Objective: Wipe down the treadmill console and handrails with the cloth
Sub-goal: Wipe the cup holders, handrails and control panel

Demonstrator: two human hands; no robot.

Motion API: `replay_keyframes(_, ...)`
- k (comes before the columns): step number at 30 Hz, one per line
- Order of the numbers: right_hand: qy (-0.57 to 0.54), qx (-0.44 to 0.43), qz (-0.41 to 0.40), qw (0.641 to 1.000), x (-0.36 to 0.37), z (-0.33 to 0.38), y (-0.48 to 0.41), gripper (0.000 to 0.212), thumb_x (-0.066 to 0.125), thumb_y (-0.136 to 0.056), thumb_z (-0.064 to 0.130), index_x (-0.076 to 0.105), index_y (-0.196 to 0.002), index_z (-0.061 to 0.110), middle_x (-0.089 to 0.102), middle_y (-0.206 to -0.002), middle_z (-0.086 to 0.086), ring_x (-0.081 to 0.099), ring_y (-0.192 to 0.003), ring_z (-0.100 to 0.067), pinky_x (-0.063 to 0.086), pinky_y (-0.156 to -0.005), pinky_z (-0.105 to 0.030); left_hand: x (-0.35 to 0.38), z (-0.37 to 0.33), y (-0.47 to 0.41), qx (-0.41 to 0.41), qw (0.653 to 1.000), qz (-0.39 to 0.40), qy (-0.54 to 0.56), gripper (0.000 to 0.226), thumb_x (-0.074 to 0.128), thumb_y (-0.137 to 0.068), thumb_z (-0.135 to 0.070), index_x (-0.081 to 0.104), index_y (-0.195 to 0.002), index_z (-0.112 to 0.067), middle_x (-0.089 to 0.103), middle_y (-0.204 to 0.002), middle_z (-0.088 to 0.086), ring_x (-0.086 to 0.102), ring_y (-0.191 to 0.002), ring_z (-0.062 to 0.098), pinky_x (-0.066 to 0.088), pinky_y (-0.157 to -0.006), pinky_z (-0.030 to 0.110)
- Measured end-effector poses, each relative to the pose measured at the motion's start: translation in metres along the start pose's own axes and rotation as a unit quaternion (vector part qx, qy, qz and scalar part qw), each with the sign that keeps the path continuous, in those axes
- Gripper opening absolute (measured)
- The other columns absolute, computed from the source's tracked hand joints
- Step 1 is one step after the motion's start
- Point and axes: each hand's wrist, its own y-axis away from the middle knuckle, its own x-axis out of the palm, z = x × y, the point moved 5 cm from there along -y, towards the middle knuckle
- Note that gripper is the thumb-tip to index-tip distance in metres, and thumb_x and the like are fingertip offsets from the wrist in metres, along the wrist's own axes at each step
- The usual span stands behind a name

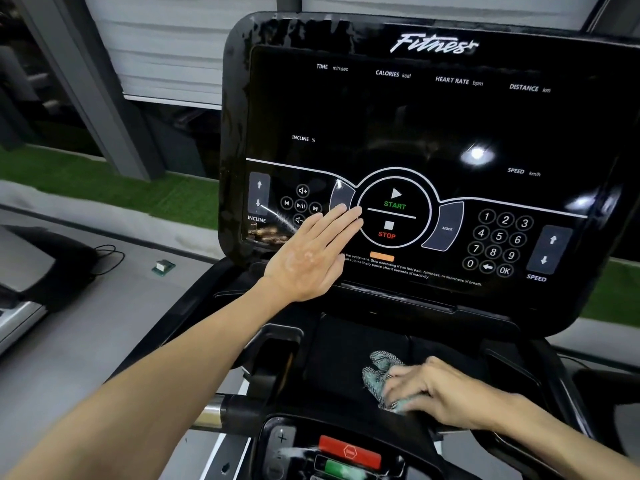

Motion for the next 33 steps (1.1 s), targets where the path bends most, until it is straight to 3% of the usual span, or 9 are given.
replay_keyframes(5, 0.105, -0.016, -0.022, 0.994, -0.003, -0.018, -0.039, 0.013, 0.056, -0.097, 0.024, 0.064, -0.106, 0.027, 0.057, -0.113, 0.026, 0.053, -0.114, -0.002, 0.043, -0.101, -0.033, 0.0, 0.0, -0.001, -0.002, 1.0, -0.001, 0.008, 0.059, 0.046, -0.093, -0.019, 0.034, -0.148, -0.003, 0.028, -0.157, 0.012, 0.023, -0.146, 0.027, 0.026, -0.117, 0.045)
replay_keyframes(9, 0.113, 0.008, -0.096, 0.989, -0.002, -0.021, -0.085, 0.038, 0.053, -0.097, 0.018, 0.055, -0.135, 0.017, 0.043, -0.149, 0.001, 0.034, -0.14, -0.012, 0.02, -0.116, -0.018, 0.0, 0.0, -0.001, -0.001, 1.0, 0.003, 0.011, 0.059, 0.046, -0.093, -0.019, 0.033, -0.148, -0.004, 0.028, -0.158, 0.011, 0.022, -0.147, 0.027, 0.025, -0.117, 0.045)
replay_keyframes(11, 0.107, 0.021, -0.109, 0.988, 0.007, -0.008, -0.102, 0.039, 0.051, -0.098, 0.018, 0.052, -0.137, 0.015, 0.037, -0.152, 0.0, 0.029, -0.143, -0.017, 0.022, -0.117, -0.025, 0.0, 0.0, -0.001, -0.001, 1.0, 0.003, 0.013, 0.059, 0.046, -0.093, -0.018, 0.033, -0.148, -0.003, 0.028, -0.157, 0.011, 0.022, -0.147, 0.027, 0.024, -0.118, 0.044)
replay_keyframes(13, 0.099, 0.034, -0.112, 0.988, 0.014, -0.002, -0.107, 0.037, 0.052, -0.098, 0.022, 0.054, -0.135, 0.016, 0.038, -0.152, 0.002, 0.029, -0.143, -0.018, 0.028, -0.116, -0.034, -0.001, 0.001, -0.001, -0.002, 1.0, 0.001, 0.01, 0.059, 0.047, -0.092, -0.018, 0.034, -0.148, -0.004, 0.028, -0.157, 0.011, 0.022, -0.147, 0.027, 0.023, -0.118, 0.043)
replay_keyframes(18, -0.026, -0.021, -0.025, 0.999, 0.035, 0.015, -0.088, 0.032, 0.065, -0.091, 0.014, 0.065, -0.124, 0.013, 0.061, -0.131, 0.004, 0.045, -0.127, 0.004, 0.025, -0.11, -0.01, 0.0, 0.002, 0.001, -0.001, 1.0, 0.009, 0.0, 0.059, 0.045, -0.093, -0.019, 0.032, -0.149, -0.004, 0.026, -0.158, 0.011, 0.021, -0.147, 0.027, 0.023, -0.118, 0.043)
replay_keyframes(21, -0.054, -0.026, -0.017, 0.998, 0.026, 0.015, -0.067, 0.028, 0.063, -0.092, 0.009, 0.067, -0.12, 0.011, 0.065, -0.126, 0.003, 0.052, -0.123, 0.0, 0.028, -0.107, -0.008, -0.001, 0.002, 0.001, -0.002, 1.0, 0.008, -0.001, 0.06, 0.045, -0.092, -0.019, 0.031, -0.149, -0.004, 0.026, -0.158, 0.011, 0.021, -0.147, 0.026, 0.022, -0.119, 0.042)
replay_keyframes(26, 0.015, -0.007, -0.022, 1.0, 0.007, -0.016, -0.003, 0.022, 0.058, -0.095, 0.021, 0.07, -0.112, 0.016, 0.065, -0.118, 0.015, 0.052, -0.121, 0.002, 0.025, -0.111, -0.013, 0.0, 0.001, 0.0, -0.001, 1.0, 0.011, -0.001, 0.06, 0.046, -0.092, -0.018, 0.032, -0.149, -0.004, 0.026, -0.158, 0.011, 0.021, -0.147, 0.027, 0.023, -0.118, 0.043)
replay_keyframes(28, 0.078, -0.02, -0.029, 0.996, 0.009, -0.018, 0.0, 0.015, 0.053, -0.098, 0.023, 0.066, -0.105, 0.02, 0.061, -0.109, 0.018, 0.052, -0.107, 0.004, 0.038, -0.099, -0.018, 0.0, 0.001, 0.0, -0.005, 1.0, 0.01, -0.001, 0.06, 0.046, -0.092, -0.018, 0.033, -0.149, -0.004, 0.026, -0.158, 0.011, 0.021, -0.147, 0.026, 0.023, -0.118, 0.043)
replay_keyframes(33, 0.229, -0.013, -0.146, 0.962, -0.003, -0.026, -0.031, 0.04, 0.046, -0.084, -0.008, 0.058, -0.112, 0.019, 0.054, -0.116, 0.009, 0.05, -0.107, -0.011, 0.043, -0.087, -0.021, -0.001, 0.002, 0.001, -0.006, 1.0, 0.016, -0.004, 0.06, 0.044, -0.092, -0.019, 0.031, -0.149, -0.005, 0.026, -0.158, 0.01, 0.021, -0.147, 0.026, 0.022, -0.118, 0.043)
